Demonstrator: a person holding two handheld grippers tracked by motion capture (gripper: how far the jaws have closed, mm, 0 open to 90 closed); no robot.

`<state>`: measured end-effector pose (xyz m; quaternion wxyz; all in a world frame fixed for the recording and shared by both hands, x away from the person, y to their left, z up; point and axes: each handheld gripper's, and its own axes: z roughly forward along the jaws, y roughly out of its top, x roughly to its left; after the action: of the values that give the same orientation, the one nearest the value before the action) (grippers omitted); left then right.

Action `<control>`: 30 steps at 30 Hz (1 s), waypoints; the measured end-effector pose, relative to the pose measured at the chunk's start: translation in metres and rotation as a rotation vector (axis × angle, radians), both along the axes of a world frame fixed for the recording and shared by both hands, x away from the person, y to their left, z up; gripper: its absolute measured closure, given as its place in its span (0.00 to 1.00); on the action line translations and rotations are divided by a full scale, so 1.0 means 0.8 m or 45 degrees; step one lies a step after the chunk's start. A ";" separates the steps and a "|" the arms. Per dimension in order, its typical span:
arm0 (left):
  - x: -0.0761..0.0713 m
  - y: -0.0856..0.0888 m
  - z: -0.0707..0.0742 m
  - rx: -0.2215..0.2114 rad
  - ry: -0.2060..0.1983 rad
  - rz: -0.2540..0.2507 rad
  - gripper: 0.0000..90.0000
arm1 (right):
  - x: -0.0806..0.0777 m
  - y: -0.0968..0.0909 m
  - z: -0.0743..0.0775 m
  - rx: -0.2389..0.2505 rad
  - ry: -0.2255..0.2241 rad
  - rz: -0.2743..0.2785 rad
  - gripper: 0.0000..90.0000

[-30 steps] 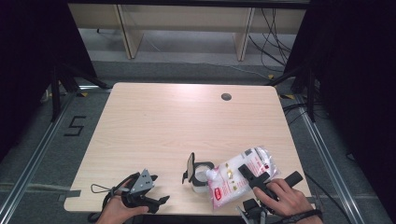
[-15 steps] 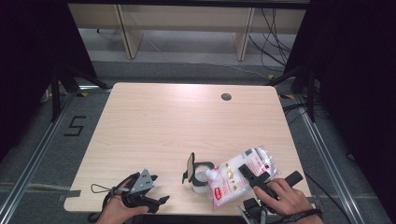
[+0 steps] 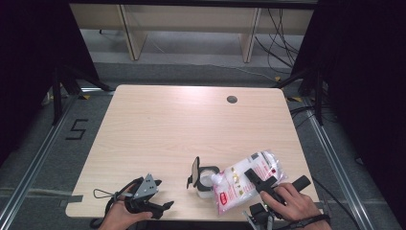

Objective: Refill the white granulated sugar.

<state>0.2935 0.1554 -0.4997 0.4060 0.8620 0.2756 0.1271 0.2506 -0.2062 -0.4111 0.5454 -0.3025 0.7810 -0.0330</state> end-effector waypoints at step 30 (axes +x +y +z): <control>0.000 0.001 0.001 0.011 -0.007 0.001 0.20 | 0.004 0.000 -0.003 0.024 0.004 0.032 0.79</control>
<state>0.2938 0.1559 -0.4992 0.4029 0.8633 0.2742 0.1310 0.2534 -0.2060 -0.4131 0.5474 -0.3073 0.7782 -0.0182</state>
